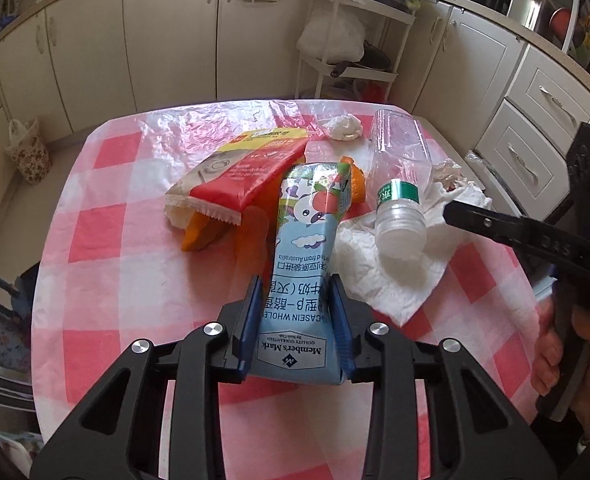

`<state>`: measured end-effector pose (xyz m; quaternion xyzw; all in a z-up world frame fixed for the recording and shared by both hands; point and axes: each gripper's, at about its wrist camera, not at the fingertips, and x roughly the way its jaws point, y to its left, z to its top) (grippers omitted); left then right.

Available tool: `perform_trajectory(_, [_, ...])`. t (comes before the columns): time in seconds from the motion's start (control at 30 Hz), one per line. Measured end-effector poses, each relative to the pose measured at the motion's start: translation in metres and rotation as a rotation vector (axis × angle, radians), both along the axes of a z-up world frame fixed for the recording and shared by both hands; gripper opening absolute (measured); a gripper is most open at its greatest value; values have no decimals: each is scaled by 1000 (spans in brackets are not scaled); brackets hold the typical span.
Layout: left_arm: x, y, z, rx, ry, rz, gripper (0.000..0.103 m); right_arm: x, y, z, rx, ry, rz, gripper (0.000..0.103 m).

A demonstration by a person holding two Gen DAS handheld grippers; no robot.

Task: Collect trash
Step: 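Move the left tool to the blue milk carton and close on it, then carry the milk carton with the left tool while the right tool carries a tissue to the bin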

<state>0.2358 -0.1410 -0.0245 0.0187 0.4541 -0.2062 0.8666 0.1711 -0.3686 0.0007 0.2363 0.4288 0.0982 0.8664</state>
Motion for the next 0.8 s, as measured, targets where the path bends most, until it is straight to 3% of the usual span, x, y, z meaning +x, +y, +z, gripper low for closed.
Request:
perform_trajectory(0.07, [-16, 10, 4, -19, 9, 3, 31, 0, 2, -2, 45, 18, 15, 8])
perform_trajectory(0.13, [-30, 20, 8, -43, 12, 7, 31, -6, 2, 3, 72, 7, 21, 5])
perform_trajectory(0.5, [-83, 55, 19, -141, 24, 55, 31, -82, -6, 51, 180, -137, 31, 4])
perform_trajectory(0.8, [-113, 20, 54, -173, -18, -32, 32, -133, -38, 82, 221, -247, -37, 4])
